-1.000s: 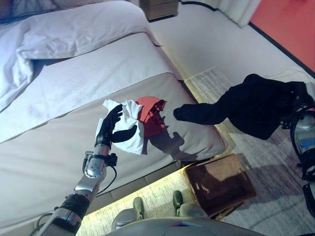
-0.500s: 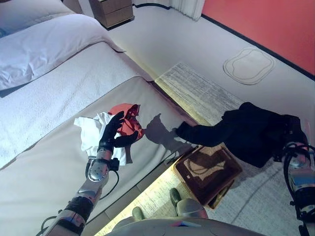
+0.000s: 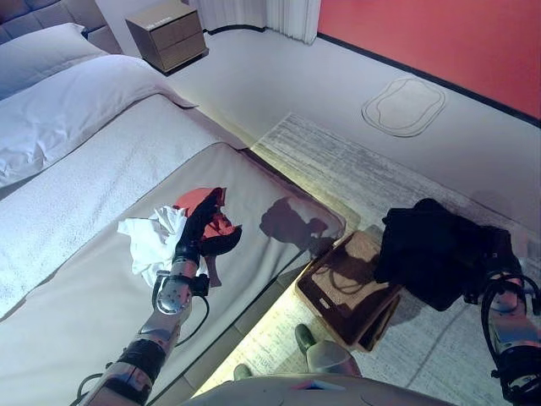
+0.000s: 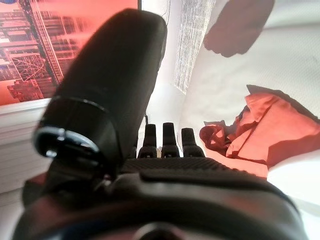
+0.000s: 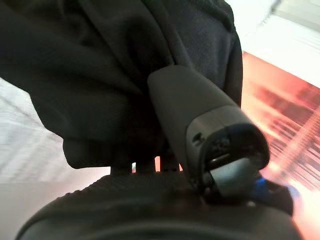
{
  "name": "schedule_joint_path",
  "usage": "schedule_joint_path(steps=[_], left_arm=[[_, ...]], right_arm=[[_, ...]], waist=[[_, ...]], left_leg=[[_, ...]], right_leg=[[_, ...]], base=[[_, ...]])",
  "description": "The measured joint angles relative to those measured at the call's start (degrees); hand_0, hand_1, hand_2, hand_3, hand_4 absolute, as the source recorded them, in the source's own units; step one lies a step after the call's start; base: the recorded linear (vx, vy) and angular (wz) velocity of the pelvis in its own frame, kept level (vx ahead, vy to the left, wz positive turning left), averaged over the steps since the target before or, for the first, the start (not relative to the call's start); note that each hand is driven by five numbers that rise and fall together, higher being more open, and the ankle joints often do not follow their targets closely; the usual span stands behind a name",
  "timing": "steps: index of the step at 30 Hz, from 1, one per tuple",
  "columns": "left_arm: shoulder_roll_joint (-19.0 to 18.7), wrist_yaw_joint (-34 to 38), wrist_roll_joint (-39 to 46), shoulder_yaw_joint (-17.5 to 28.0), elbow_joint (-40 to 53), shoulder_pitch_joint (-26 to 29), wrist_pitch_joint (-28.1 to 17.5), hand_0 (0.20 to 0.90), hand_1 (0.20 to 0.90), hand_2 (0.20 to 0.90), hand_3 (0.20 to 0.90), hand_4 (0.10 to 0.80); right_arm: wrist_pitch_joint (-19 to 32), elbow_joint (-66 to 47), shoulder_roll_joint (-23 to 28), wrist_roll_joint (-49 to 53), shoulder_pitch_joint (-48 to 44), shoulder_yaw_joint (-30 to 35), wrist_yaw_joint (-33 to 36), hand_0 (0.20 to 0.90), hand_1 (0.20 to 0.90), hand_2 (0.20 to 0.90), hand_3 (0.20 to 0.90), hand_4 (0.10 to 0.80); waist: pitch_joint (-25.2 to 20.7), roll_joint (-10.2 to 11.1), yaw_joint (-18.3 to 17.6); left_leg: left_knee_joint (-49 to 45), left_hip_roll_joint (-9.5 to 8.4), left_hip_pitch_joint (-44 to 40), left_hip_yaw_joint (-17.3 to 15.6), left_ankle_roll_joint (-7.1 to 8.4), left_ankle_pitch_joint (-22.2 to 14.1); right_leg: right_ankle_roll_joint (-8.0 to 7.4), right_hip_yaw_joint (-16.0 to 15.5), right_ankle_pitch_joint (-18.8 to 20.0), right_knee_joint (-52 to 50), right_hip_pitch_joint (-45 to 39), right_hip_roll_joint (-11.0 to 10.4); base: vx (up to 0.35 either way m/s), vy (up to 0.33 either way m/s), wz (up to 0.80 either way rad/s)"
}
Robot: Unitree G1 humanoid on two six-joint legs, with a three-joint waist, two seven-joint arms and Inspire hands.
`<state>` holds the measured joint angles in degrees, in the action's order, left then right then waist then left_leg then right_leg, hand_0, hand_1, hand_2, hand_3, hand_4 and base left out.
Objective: Pick up the clothes from the bed and place them into the basket
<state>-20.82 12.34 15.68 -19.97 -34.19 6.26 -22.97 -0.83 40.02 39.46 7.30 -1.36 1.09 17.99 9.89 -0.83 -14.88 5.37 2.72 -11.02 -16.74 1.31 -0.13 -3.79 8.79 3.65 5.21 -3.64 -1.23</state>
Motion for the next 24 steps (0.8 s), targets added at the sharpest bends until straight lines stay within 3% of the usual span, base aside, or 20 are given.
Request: schedule_joint_path(steps=[9,15,16,18,24], left_arm=[[-0.08,-1.36,0.02,-0.83,-0.97,0.26,0.37,0.900,0.900,0.900,0.900,0.800],[-0.09,-1.65,0.05,-3.10,-1.09,0.58,0.36,0.900,0.900,0.900,0.900,0.800],[-0.10,-1.65,0.05,-3.13,-1.09,0.58,0.36,0.900,0.900,0.900,0.900,0.800],[-0.10,-1.73,0.06,-3.21,-1.10,0.59,0.36,0.900,0.900,0.900,0.900,0.800],[-0.11,-2.81,0.08,-3.41,-1.15,0.59,0.35,0.900,0.900,0.900,0.900,0.800]], right_arm=[[-0.44,17.78,-2.39,0.00,-7.64,-2.25,-3.59,0.300,0.300,0.300,0.200,0.100],[-0.26,21.81,-3.14,-0.10,-9.06,-4.36,-5.82,0.300,0.300,0.300,0.200,0.100],[-0.10,22.66,-3.45,-0.11,-9.37,-4.36,-6.00,0.467,0.467,0.467,0.395,0.295],[0.02,23.63,-3.87,-0.19,-9.59,-4.36,-6.10,0.900,0.900,0.900,0.900,0.800],[0.64,24.22,-3.90,-1.75,-9.74,-4.36,-6.02,0.900,0.900,0.900,0.900,0.800]], waist=[[-1.15,-0.72,1.14],[-1.80,-1.83,2.42],[-1.86,-1.94,2.41],[-1.88,-2.18,2.44],[-1.98,-2.92,2.54]], left_leg=[[-0.02,0.12,1.44,0.05,0.14,0.70],[-0.02,0.12,1.39,0.40,0.12,0.83],[-0.02,0.13,1.45,0.64,0.11,0.90],[-0.02,0.15,1.53,0.94,0.13,0.96],[0.00,0.15,1.73,1.31,0.14,0.97]], right_leg=[[0.18,-0.15,0.65,0.00,1.41,0.06],[0.18,-0.58,0.64,0.01,1.22,-0.01],[0.19,-0.94,0.64,0.01,1.16,-0.03],[0.19,-1.38,0.64,0.01,1.09,-0.06],[0.19,-1.56,0.63,0.02,1.15,-0.10]], base=[[-0.016,-0.012,0.00],[0.031,-0.042,0.03],[0.009,-0.036,0.10],[0.010,-0.023,0.09],[0.010,-0.009,0.03]])
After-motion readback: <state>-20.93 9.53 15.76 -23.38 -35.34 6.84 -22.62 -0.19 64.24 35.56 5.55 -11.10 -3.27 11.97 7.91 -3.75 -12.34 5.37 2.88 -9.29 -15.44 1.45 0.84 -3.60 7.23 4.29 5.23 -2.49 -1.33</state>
